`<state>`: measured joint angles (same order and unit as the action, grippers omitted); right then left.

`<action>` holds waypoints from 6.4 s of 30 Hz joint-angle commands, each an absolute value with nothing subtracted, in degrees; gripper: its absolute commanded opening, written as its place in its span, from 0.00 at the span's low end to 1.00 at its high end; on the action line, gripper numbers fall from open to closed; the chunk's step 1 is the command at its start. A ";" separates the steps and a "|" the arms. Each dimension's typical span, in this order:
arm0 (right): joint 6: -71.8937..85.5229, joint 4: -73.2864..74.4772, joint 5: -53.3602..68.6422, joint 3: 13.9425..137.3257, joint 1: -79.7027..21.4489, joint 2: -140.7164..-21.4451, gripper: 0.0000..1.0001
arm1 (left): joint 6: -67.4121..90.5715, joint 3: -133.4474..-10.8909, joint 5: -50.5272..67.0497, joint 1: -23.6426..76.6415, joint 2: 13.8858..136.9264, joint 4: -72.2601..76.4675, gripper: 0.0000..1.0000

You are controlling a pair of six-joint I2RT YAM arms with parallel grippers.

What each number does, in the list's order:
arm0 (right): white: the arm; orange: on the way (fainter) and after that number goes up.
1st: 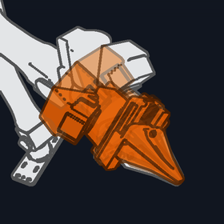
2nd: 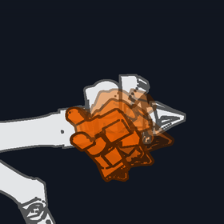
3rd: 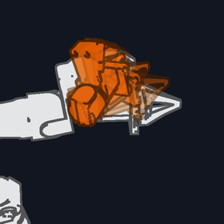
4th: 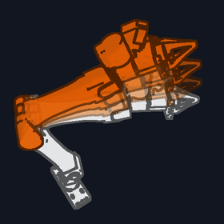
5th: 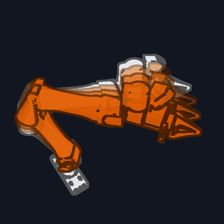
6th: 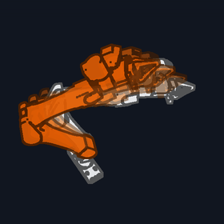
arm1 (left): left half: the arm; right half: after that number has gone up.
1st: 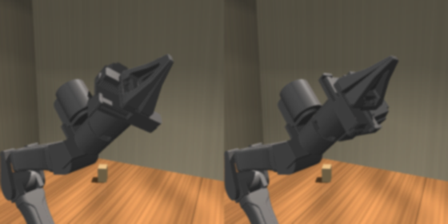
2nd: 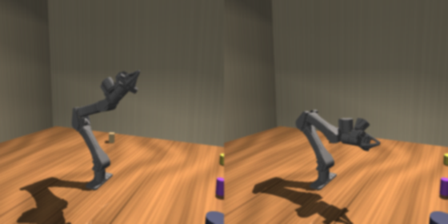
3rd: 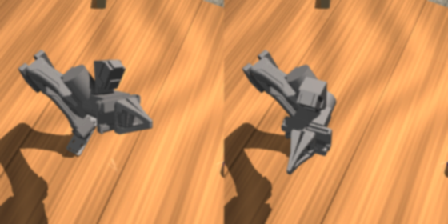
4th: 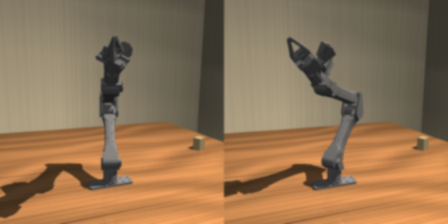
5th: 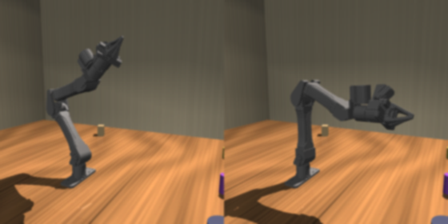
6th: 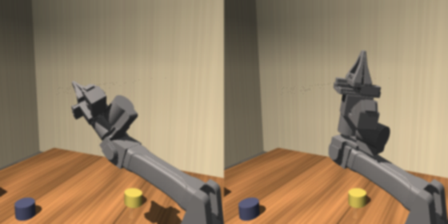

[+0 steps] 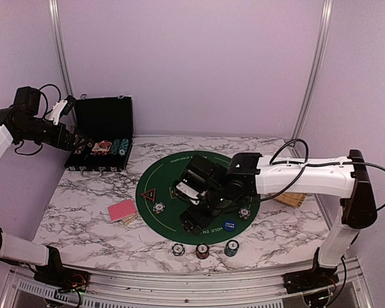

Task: Distribute texas hold em gaming equipment
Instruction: Pick up the pile of poker chips from the pile of poker chips, then place the object at the center of the board, then pick up the pile of poker chips from the pile of poker chips.

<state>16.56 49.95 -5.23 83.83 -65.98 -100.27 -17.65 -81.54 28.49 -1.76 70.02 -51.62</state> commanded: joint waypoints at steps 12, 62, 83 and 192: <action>14.91 52.47 -2.36 80.72 -69.52 -105.99 0.94 | -19.07 -81.78 29.06 -1.51 68.24 -53.14 0.99; 13.63 49.04 1.57 76.66 -69.97 -107.73 0.50 | -19.90 -82.26 28.99 -1.57 67.84 -53.43 0.99; 13.64 51.71 0.89 80.48 -69.97 -106.42 0.24 | -20.09 -82.35 29.14 -1.50 67.94 -53.61 0.99; 17.52 49.16 0.29 77.29 -71.07 -106.91 0.79 | -19.78 -82.42 30.58 -1.49 67.50 -54.53 0.99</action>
